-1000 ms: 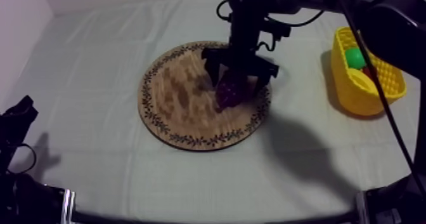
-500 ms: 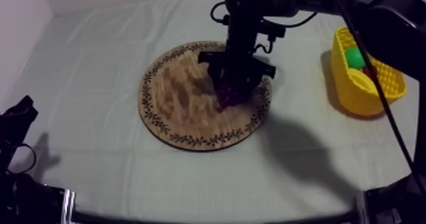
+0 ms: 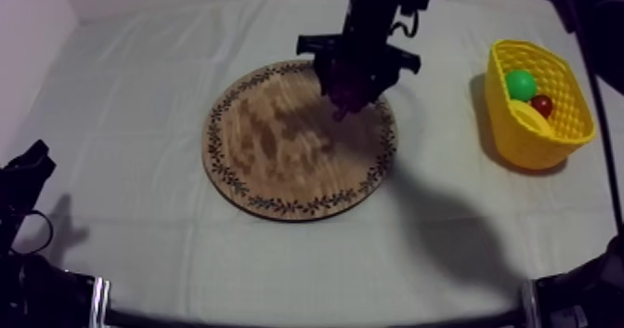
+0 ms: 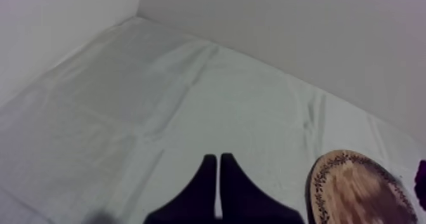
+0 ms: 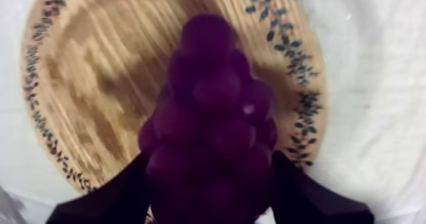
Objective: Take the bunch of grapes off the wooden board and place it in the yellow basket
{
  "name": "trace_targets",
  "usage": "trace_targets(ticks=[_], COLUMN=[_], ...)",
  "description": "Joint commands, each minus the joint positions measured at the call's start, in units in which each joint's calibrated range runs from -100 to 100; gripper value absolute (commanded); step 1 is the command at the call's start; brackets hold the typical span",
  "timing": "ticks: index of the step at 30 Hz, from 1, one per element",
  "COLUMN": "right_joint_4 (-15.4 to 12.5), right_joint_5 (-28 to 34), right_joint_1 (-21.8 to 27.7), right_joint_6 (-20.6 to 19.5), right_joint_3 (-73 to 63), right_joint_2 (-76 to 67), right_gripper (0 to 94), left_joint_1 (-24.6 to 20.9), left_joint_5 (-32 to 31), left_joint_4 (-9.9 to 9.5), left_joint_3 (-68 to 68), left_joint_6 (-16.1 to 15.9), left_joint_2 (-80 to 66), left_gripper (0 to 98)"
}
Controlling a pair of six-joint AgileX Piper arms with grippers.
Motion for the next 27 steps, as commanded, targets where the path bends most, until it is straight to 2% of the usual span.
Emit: trace_targets(ticks=[1,8,15,21,27], right_joint_4=[0.28,1.57,3.25,5.13,7.26], right_joint_5=[0.94,6.73,8.56,8.65,7.96], right_joint_1=[0.51,2.31,4.03,5.90,10.15], right_joint_6=[1.76,5.98,9.19,12.18,15.07], right_joint_3=[-0.10,-3.97,-6.67,-0.30,8.20], right_joint_2=[-3.17,-10.52,-16.67,-21.06,-25.55], right_gripper=[38.0,40.0,40.3,41.1,44.7], left_joint_1=[-0.01,-0.01,-0.01,-0.01,-0.01], left_joint_5=[0.03,0.03,0.03,0.03,0.03], left_joint_4=[0.01,0.01,0.01,0.01,0.01], left_joint_3=[0.04,0.04,0.04,0.04,0.04], left_joint_6=[0.00,0.00,0.00,0.00,0.00], left_joint_2=[0.03,0.03,0.03,0.03,0.03], left_gripper=[0.0,0.0,0.0,0.0,0.0])
